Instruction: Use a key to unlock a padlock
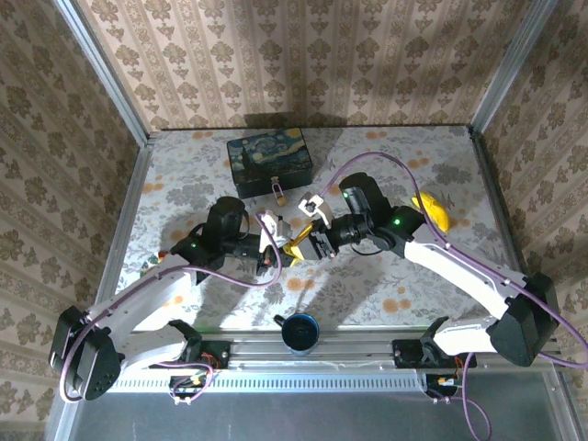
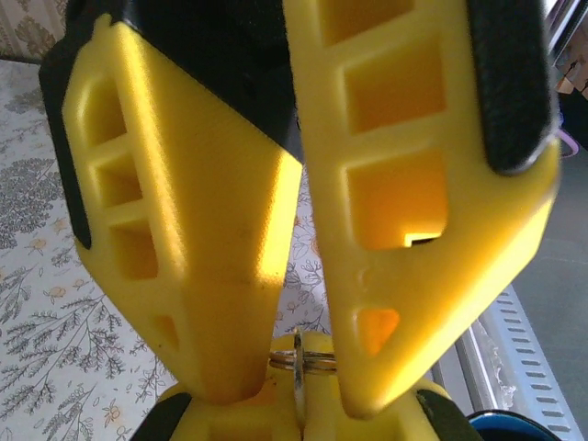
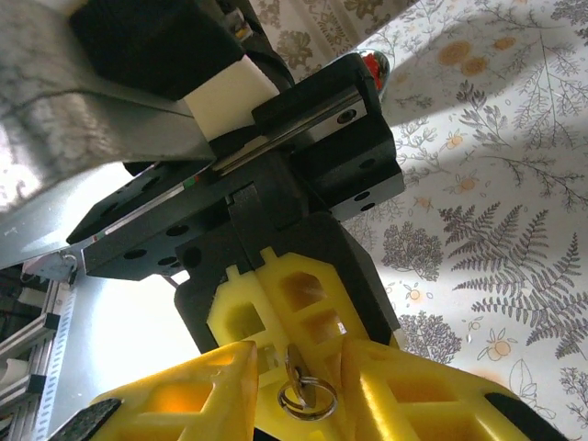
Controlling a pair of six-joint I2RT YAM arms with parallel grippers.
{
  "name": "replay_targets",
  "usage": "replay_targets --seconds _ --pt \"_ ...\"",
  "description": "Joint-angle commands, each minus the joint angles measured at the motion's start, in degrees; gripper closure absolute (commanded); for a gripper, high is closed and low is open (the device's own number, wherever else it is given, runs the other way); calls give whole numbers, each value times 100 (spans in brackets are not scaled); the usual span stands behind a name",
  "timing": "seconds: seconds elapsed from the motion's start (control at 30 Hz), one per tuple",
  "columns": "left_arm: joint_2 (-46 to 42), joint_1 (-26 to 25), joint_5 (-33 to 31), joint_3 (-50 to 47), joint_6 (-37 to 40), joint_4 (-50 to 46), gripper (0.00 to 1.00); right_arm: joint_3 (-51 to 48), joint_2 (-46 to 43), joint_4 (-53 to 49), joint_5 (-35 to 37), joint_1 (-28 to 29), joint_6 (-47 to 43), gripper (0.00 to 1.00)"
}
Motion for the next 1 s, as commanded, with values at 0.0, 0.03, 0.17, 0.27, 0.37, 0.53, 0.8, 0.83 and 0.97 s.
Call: replay_targets --seconds 0.0,0.03,0.17,0.27,0.37,0.53,0.8,0.83,0.97 --pt "-155 21 128 102 95 92 100 113 134 -361 -72 35 -153 70" --pt "-155 17 119 103 86 99 100 118 158 -393 -95 35 -173 70" --pt "-155 25 88 102 49 159 100 116 206 -553 -208 44 -275 77" --pt "-185 26 19 94 38 193 100 64 134 -618 -249 43 -350 89" --pt "-215 47 -101 79 -17 281 100 -29 -34 -529 -286 40 -347 100" --pt "-247 105 -364 -21 -255 594 100 -256 -296 -109 -151 -54 -42 100" --pt "-308 217 -766 -150 -687 1075 82 -547 -349 808 373 -189 989 100" --pt "-317 249 -796 -183 -765 1177 74 -591 -348 932 467 -193 1128 100" --pt "-361 456 -894 -347 -1220 1666 51 -819 -398 1493 698 -269 1630 100"
